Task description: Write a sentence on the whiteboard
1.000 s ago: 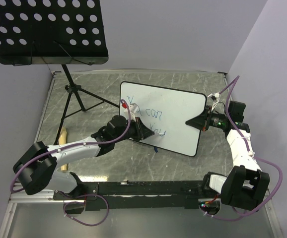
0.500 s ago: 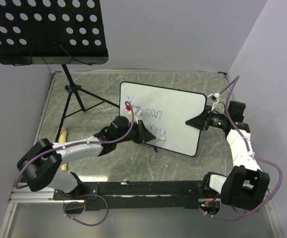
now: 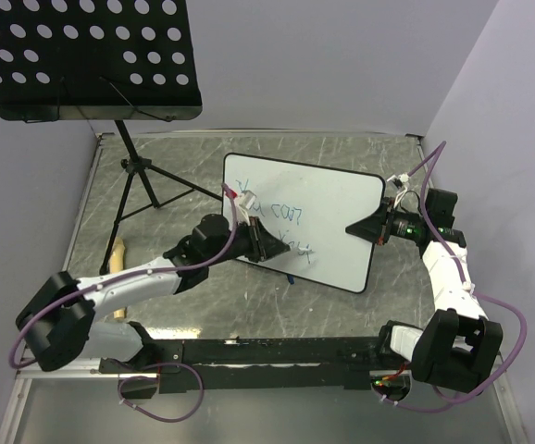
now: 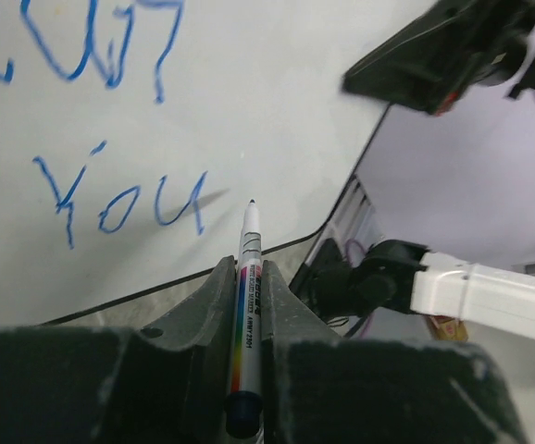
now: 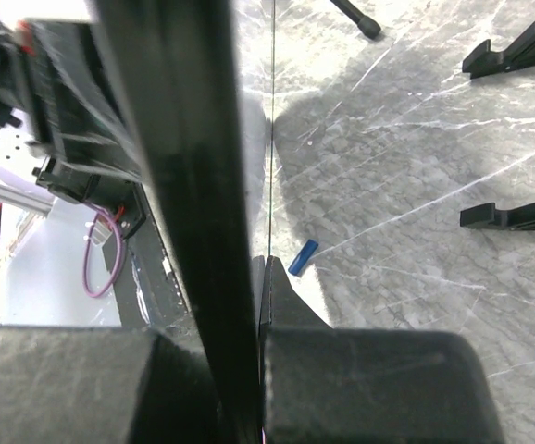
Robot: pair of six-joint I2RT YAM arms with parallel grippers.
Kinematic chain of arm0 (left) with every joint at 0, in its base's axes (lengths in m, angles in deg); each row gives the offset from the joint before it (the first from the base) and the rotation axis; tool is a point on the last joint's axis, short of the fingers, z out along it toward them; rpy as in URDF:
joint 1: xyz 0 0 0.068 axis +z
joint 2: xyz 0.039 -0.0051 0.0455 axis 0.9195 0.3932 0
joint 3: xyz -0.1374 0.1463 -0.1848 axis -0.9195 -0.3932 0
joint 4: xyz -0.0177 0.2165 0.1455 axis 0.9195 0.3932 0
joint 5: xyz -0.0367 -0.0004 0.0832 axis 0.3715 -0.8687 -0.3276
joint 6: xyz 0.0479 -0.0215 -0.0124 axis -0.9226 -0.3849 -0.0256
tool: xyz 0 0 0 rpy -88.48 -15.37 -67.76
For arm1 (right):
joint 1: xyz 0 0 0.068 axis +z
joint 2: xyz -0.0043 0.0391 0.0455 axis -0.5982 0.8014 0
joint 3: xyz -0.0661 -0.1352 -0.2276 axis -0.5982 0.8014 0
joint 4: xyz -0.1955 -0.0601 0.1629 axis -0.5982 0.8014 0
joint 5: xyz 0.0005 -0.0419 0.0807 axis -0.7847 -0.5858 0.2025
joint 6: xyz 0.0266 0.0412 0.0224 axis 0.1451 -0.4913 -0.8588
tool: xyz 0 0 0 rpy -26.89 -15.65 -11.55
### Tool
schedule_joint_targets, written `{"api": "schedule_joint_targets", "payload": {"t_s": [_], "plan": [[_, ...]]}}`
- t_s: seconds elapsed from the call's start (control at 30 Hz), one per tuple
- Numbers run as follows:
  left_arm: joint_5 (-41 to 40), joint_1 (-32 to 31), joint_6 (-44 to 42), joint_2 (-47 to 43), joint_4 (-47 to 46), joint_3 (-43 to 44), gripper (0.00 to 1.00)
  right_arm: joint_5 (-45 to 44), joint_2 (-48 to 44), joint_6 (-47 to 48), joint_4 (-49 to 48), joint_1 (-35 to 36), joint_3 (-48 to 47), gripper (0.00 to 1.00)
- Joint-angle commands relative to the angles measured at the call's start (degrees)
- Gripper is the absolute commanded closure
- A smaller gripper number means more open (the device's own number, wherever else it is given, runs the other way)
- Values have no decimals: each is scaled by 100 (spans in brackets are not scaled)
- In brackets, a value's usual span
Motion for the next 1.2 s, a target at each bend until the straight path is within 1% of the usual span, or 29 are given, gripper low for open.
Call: {"api": "schedule_joint_targets", "payload": {"t_s": [0.0, 0.27, 0.63, 0.8, 1.17], "plan": [[-52, 74, 107, -405, -363, -38, 99, 1360, -121, -29, -198, 24, -405, 100], [-52, 83, 89, -476, -565, -134, 99, 1343, -165, -12, -189, 24, -396, 100], [-158, 13, 124, -880, -750, -609, 99, 1325, -130, -82, -285, 24, -370, 100], [-307, -57, 142, -915, -943, -732, 99, 1307, -138, -99, -312, 15, -352, 100], [-851, -391, 36, -793, -1075, -644, 99, 1308, -121, -91, -303, 24, -352, 100]]}}
